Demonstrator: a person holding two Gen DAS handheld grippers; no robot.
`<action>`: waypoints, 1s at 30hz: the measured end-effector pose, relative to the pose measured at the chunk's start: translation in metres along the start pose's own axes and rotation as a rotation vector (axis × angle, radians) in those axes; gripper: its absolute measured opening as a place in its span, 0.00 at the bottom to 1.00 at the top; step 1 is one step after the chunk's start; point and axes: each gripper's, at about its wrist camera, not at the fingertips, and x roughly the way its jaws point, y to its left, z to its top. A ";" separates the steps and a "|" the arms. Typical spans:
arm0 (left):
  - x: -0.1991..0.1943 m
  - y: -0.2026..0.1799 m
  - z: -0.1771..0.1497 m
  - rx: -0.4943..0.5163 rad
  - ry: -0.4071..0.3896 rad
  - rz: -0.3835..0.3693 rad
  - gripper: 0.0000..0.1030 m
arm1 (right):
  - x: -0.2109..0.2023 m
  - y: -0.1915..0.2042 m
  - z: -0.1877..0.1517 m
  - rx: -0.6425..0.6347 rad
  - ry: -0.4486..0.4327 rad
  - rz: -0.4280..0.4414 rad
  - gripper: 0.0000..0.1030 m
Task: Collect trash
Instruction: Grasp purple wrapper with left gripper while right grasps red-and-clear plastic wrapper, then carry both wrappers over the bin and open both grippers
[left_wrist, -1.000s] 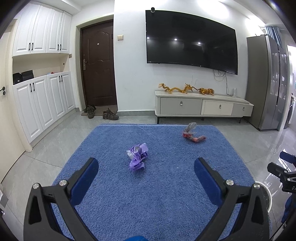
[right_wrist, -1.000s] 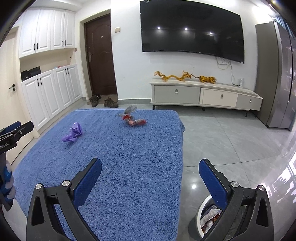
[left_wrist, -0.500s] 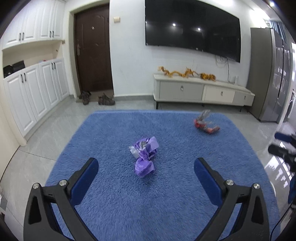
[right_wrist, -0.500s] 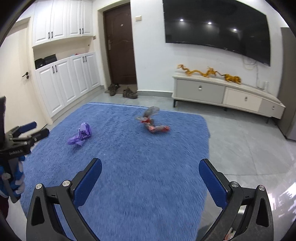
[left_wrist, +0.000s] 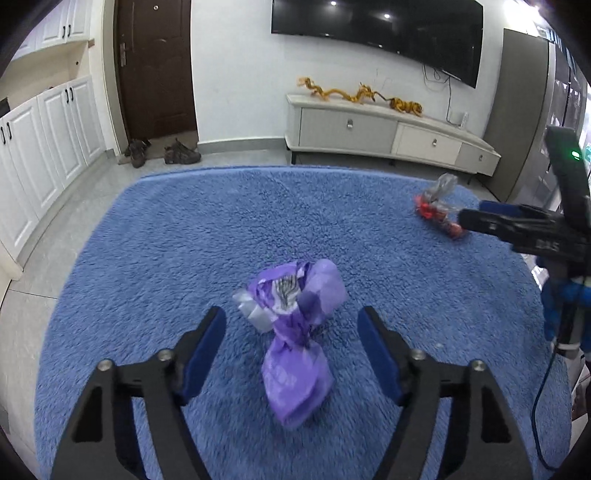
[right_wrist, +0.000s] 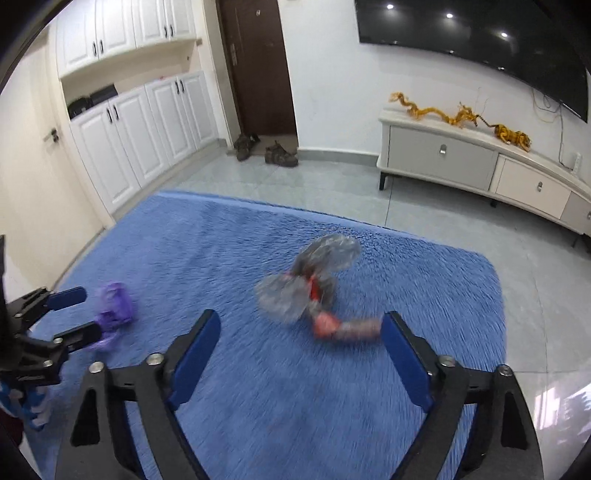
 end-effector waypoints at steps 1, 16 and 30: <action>0.006 -0.003 0.001 0.000 0.009 -0.002 0.62 | 0.009 0.000 0.003 -0.002 0.012 0.003 0.81; 0.005 -0.017 0.002 0.020 0.016 0.000 0.22 | 0.029 0.000 0.001 0.017 0.102 0.060 0.11; -0.082 -0.051 -0.048 0.076 -0.040 -0.013 0.20 | -0.114 0.040 -0.091 0.118 -0.026 0.159 0.10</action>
